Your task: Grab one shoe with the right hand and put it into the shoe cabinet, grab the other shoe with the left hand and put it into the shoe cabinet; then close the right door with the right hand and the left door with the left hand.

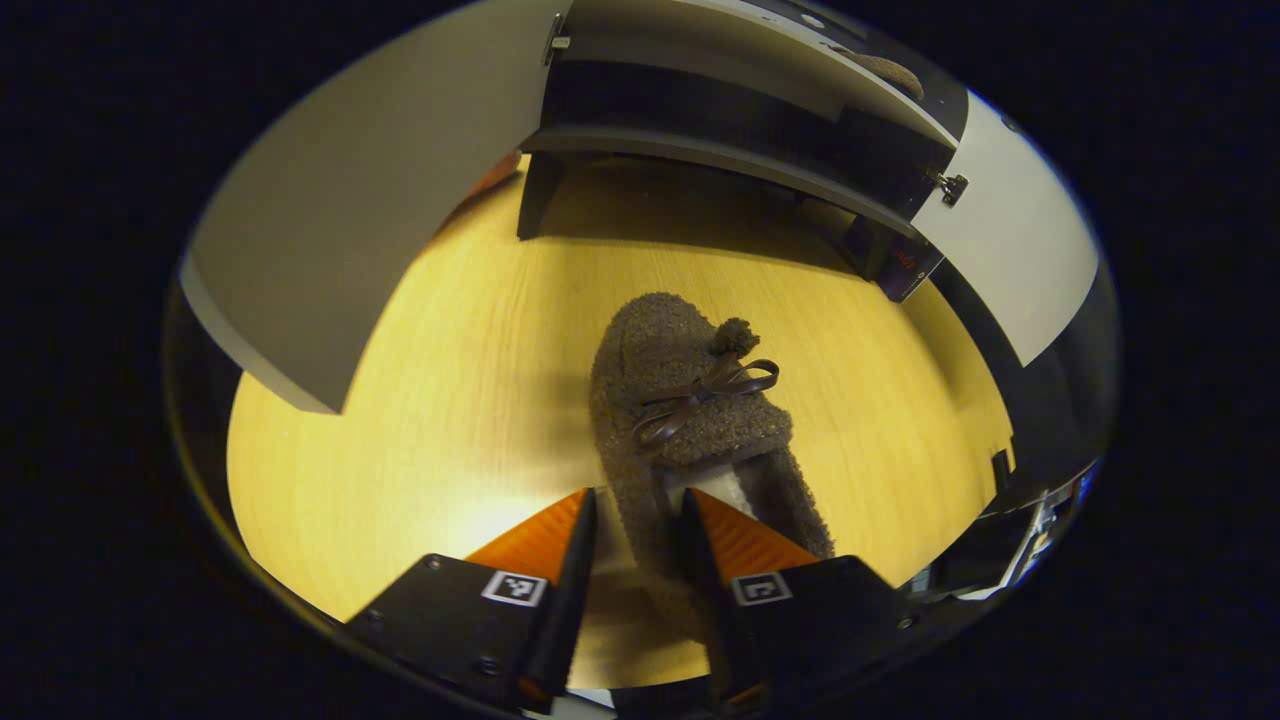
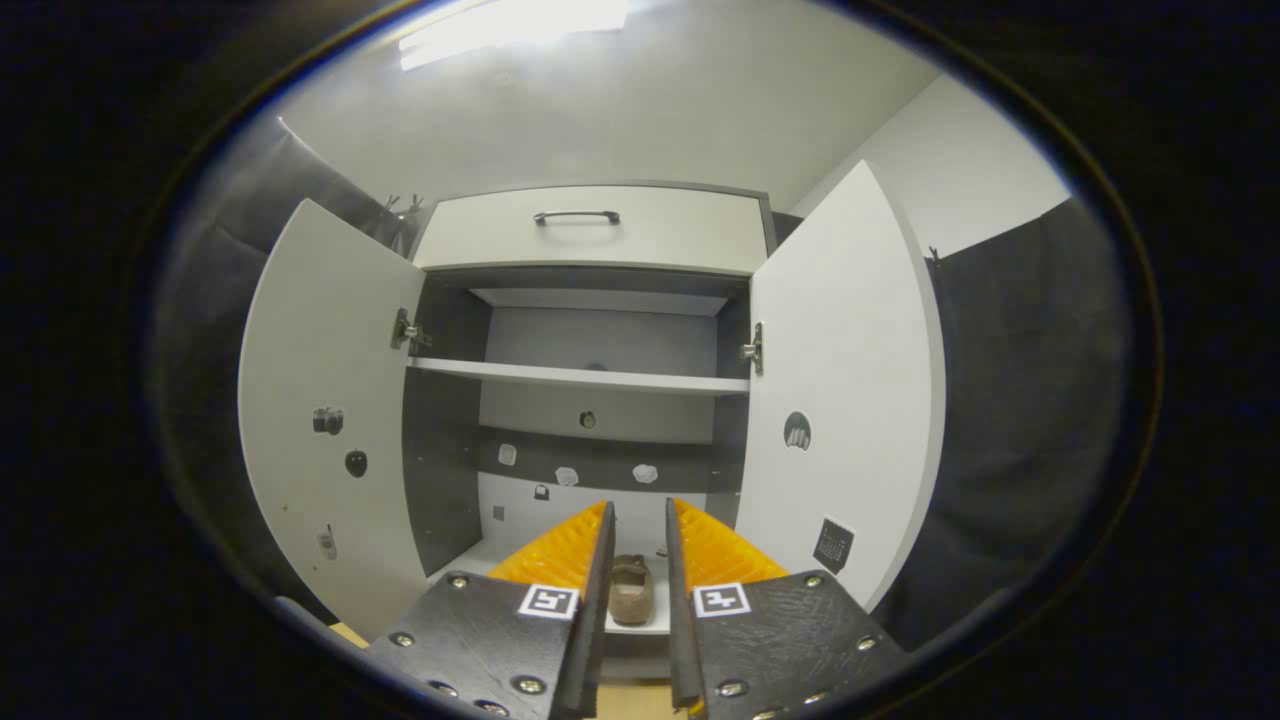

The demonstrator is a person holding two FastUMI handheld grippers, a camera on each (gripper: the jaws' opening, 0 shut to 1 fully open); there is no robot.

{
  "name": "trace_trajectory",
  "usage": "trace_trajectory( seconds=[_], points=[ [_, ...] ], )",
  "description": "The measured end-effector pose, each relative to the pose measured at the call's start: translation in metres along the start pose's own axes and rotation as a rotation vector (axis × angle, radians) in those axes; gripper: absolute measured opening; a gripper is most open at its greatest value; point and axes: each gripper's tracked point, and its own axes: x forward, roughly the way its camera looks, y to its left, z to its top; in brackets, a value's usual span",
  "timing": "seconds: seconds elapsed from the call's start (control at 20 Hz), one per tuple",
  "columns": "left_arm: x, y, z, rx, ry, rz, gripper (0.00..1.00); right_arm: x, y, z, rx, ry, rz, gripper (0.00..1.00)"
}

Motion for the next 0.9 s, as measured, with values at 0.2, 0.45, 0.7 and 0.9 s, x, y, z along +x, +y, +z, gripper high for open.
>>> trace_trajectory(
  seconds=[0.2,0.45,0.7,0.9],
  points=[
    [0.003,0.004,0.000,-0.023,0.038,0.054,0.16,-0.004,0.002,0.003,-0.034,-0.017,0.006,0.27],
    [0.001,0.003,0.015,-0.054,0.025,0.094,0.01,-0.005,-0.005,0.004,-0.030,-0.019,0.003,0.28],
    [-0.022,-0.032,0.071,0.011,-0.081,0.063,0.01,-0.007,-0.020,0.007,-0.023,-0.028,-0.020,0.24],
    [-0.054,-0.066,0.142,0.070,-0.224,0.029,0.01,-0.011,-0.031,0.010,-0.034,-0.045,-0.035,0.24]
  ],
)
